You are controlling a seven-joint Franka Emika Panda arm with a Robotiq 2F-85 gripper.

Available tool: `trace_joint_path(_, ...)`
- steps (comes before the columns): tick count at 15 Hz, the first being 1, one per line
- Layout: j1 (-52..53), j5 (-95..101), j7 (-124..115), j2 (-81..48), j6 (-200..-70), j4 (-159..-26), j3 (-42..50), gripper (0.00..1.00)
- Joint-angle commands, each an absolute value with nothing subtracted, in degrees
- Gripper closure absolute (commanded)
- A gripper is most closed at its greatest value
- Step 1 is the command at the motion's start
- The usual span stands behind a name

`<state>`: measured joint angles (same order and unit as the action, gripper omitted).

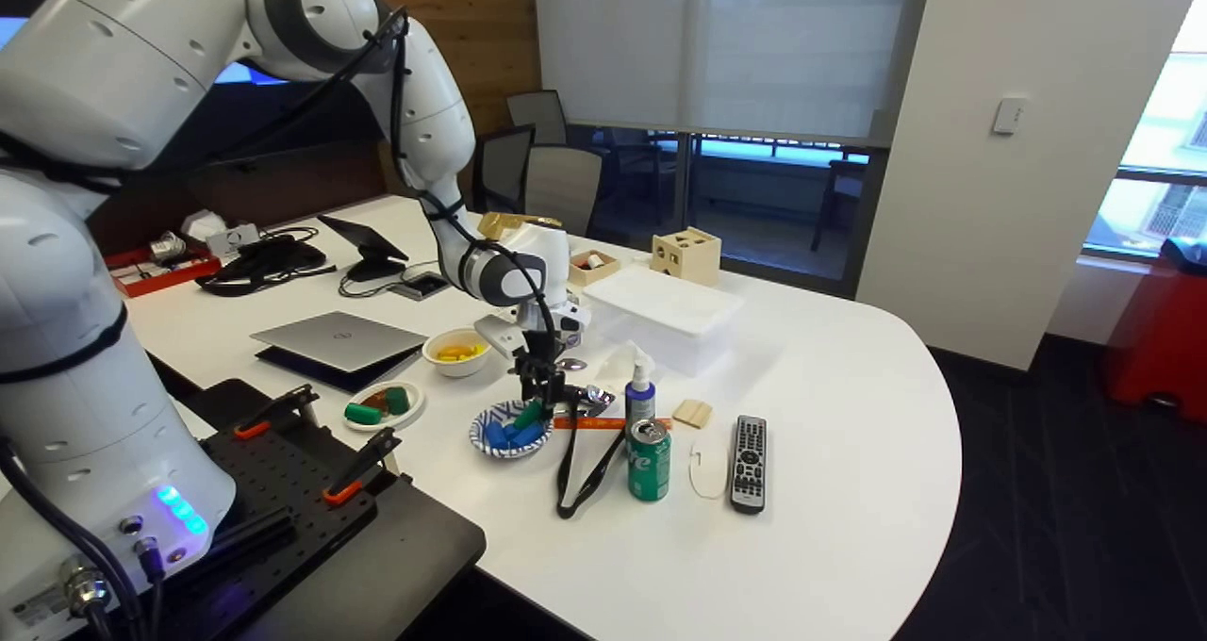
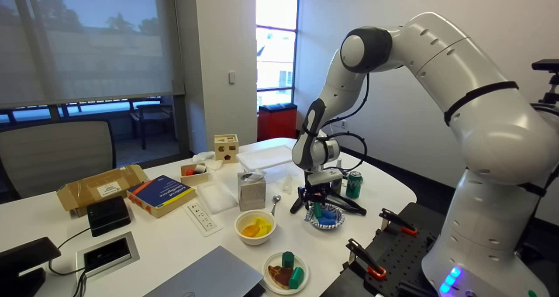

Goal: Pick up the green cylinder and put it onto the plate

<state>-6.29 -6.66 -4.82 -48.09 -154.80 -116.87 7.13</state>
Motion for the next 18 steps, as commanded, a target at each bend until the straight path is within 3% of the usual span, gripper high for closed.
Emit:
trace_joint_path(1,-6.57,-6.16,-5.65,-49.05,-155.71,-115.85,7.57,0.49)
trace_joint_path(7,-6.42,-6.14,-5.84,-48.84,-155.98,-116.35,7.96,0.92)
trace_joint_path(18,-7.66,-6.39,-2.53,-42.95,-155.78,-119.84,5.46,0.92)
